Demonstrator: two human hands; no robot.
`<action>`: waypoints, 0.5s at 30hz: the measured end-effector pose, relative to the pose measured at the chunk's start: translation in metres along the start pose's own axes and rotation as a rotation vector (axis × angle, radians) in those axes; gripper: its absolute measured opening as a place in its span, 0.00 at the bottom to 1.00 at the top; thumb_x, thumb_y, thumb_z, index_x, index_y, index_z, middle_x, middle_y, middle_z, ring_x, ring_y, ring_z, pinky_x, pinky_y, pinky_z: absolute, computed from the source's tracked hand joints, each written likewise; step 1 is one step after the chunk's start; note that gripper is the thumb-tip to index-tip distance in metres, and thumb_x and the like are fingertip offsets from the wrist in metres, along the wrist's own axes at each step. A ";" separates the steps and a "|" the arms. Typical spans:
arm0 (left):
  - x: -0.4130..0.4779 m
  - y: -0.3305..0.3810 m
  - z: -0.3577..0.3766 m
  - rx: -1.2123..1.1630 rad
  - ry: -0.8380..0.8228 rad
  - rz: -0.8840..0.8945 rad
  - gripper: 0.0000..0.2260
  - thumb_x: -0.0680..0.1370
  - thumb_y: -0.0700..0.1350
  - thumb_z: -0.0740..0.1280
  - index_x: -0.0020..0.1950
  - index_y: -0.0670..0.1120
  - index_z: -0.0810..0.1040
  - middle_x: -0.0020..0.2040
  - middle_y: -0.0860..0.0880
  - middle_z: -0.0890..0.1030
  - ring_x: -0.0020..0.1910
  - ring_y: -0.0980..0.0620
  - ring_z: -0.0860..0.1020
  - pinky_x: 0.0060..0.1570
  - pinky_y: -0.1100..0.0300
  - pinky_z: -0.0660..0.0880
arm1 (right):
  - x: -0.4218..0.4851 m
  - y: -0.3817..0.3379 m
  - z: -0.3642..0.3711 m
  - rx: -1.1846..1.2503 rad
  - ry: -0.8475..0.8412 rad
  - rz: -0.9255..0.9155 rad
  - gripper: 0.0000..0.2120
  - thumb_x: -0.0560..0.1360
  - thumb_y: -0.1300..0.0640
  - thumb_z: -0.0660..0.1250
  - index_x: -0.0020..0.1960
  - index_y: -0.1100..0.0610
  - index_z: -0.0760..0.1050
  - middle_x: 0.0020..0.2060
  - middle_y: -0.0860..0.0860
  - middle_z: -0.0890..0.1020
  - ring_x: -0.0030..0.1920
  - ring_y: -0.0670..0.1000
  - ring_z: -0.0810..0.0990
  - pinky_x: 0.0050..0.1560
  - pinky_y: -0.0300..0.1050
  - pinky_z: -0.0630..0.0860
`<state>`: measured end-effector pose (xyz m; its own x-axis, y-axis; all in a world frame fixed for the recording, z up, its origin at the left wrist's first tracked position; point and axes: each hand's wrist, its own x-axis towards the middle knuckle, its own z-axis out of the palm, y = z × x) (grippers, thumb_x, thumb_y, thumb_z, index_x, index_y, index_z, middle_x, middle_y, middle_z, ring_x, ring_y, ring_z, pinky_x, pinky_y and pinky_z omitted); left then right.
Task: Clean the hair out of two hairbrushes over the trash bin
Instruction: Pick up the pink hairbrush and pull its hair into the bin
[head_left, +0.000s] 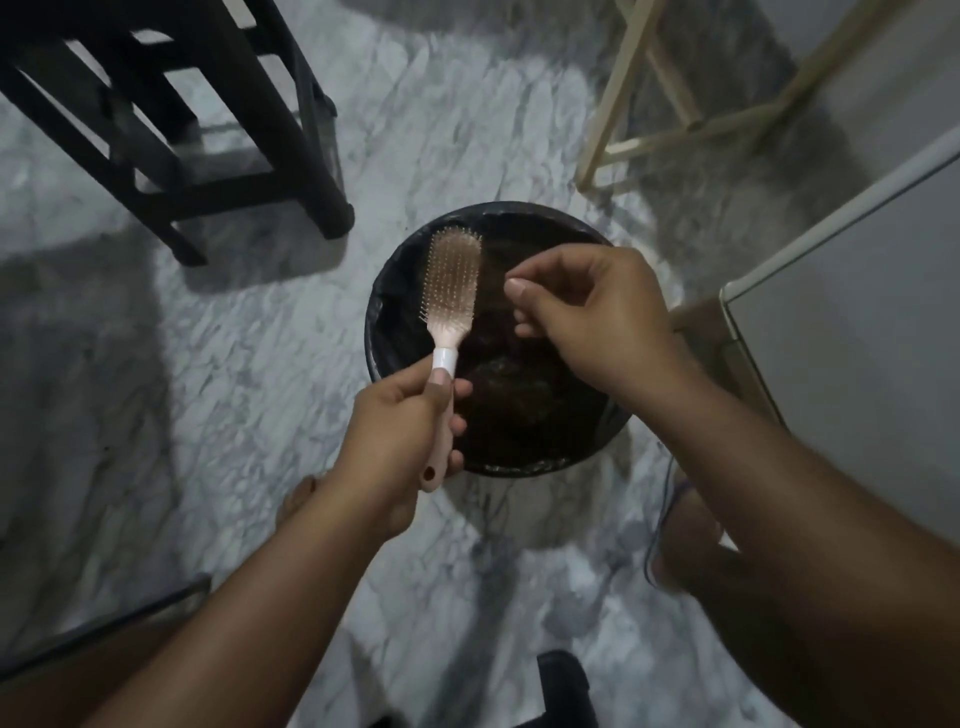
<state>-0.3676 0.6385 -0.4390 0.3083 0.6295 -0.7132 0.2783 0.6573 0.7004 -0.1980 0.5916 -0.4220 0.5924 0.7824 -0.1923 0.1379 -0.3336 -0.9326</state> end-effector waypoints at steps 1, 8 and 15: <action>0.003 -0.001 -0.003 -0.009 0.031 -0.018 0.12 0.83 0.45 0.62 0.64 0.48 0.79 0.47 0.49 0.81 0.35 0.53 0.73 0.29 0.58 0.72 | 0.000 0.000 0.002 0.010 -0.011 -0.016 0.02 0.76 0.61 0.73 0.45 0.58 0.84 0.36 0.55 0.86 0.36 0.52 0.87 0.41 0.45 0.85; 0.012 0.004 -0.021 -0.133 0.157 -0.034 0.11 0.83 0.45 0.61 0.48 0.45 0.82 0.42 0.46 0.78 0.33 0.53 0.74 0.29 0.57 0.71 | 0.009 -0.003 -0.030 -0.226 0.019 -0.035 0.03 0.78 0.61 0.70 0.46 0.57 0.83 0.37 0.53 0.85 0.36 0.48 0.85 0.43 0.42 0.84; -0.016 0.004 -0.014 -0.032 -0.003 0.038 0.10 0.82 0.45 0.63 0.58 0.53 0.83 0.50 0.51 0.84 0.34 0.54 0.75 0.32 0.56 0.74 | 0.009 0.031 -0.022 -0.483 -0.280 0.227 0.22 0.79 0.56 0.68 0.72 0.54 0.72 0.67 0.51 0.79 0.66 0.52 0.78 0.66 0.50 0.76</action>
<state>-0.3843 0.6373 -0.4248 0.3208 0.6530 -0.6860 0.2368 0.6460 0.7257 -0.1714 0.5765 -0.4456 0.4266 0.7507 -0.5044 0.4169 -0.6581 -0.6270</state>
